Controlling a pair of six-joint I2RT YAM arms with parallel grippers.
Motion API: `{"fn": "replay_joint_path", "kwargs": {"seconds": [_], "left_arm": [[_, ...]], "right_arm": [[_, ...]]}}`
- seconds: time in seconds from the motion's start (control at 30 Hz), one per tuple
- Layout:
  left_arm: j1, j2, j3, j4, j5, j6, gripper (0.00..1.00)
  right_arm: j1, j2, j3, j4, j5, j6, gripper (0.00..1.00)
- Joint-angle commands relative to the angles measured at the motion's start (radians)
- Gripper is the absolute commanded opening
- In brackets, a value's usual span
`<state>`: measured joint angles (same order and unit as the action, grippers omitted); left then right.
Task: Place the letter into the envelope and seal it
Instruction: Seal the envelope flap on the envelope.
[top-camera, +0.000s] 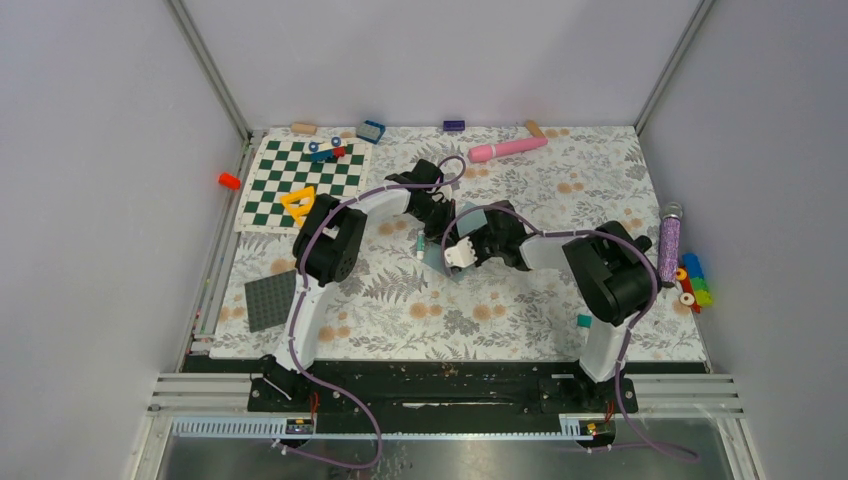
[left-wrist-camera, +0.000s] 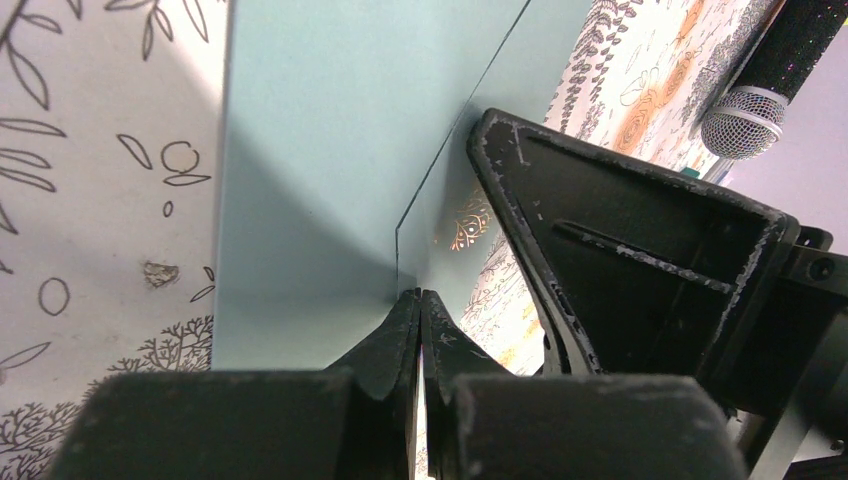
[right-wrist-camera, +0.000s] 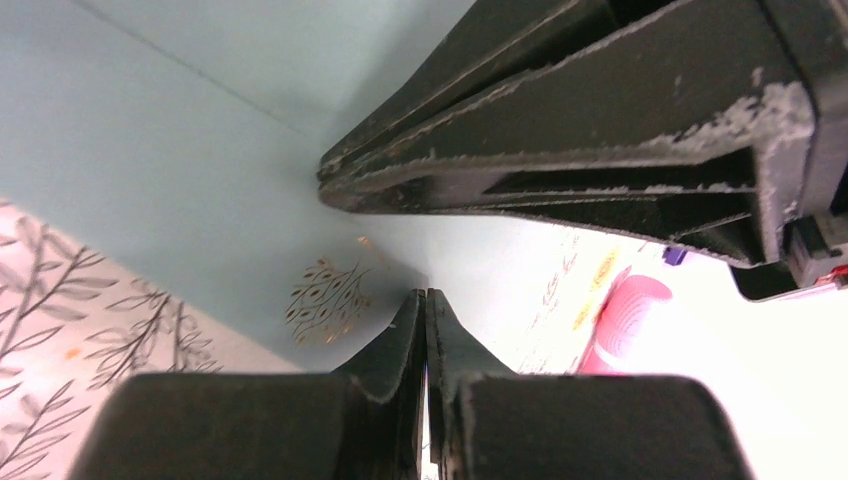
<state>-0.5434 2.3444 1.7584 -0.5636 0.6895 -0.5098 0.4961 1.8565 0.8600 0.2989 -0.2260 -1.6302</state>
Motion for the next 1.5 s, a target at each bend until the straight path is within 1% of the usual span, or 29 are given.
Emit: {"fn": "replay_joint_path", "kwargs": {"seconds": [0.0, 0.13, 0.2, 0.37, 0.57, 0.77, 0.87, 1.0, 1.07, 1.17, 1.3, 1.47], "left_arm": [[0.005, 0.012, -0.004, 0.001, -0.053, 0.031, 0.00], [0.006, 0.010, -0.003, 0.001, -0.054, 0.032, 0.00], [0.005, 0.010, -0.003, 0.001, -0.054, 0.032, 0.00], [0.005, 0.016, -0.002, 0.001, -0.053, 0.031, 0.00], [0.005, 0.010, -0.003, 0.001, -0.057, 0.034, 0.00], [0.006, 0.010, -0.004, 0.001, -0.055, 0.033, 0.00], [0.005, 0.007, -0.005, 0.001, -0.059, 0.034, 0.00], [0.005, 0.006, -0.002, 0.001, -0.058, 0.033, 0.00], [0.006, 0.009, -0.001, 0.000, -0.057, 0.032, 0.00], [0.005, 0.009, -0.003, 0.001, -0.056, 0.031, 0.00], [0.005, 0.005, -0.004, 0.001, -0.058, 0.034, 0.00], [0.007, 0.004, -0.005, 0.003, -0.050, 0.034, 0.00]], "right_arm": [[-0.009, -0.062, -0.030, -0.132, -0.013, 0.008, 0.00], [-0.010, -0.083, -0.054, -0.138, -0.008, -0.004, 0.00], [-0.010, -0.083, -0.060, -0.110, -0.012, 0.011, 0.00], [0.000, -0.052, -0.042, -0.106, -0.012, 0.004, 0.00], [0.047, -0.022, -0.042, -0.082, -0.010, 0.018, 0.00], [0.058, -0.001, -0.047, -0.043, 0.007, 0.024, 0.00], [0.063, -0.030, -0.056, -0.093, -0.010, 0.024, 0.00], [0.078, -0.093, -0.064, -0.237, -0.031, 0.028, 0.00], [0.088, -0.104, -0.068, -0.256, -0.036, 0.045, 0.00], [0.097, -0.092, -0.068, -0.233, -0.028, 0.056, 0.00], [0.104, -0.041, -0.064, -0.110, 0.016, 0.058, 0.00], [0.103, -0.003, -0.035, -0.107, 0.028, 0.058, 0.00]]}}
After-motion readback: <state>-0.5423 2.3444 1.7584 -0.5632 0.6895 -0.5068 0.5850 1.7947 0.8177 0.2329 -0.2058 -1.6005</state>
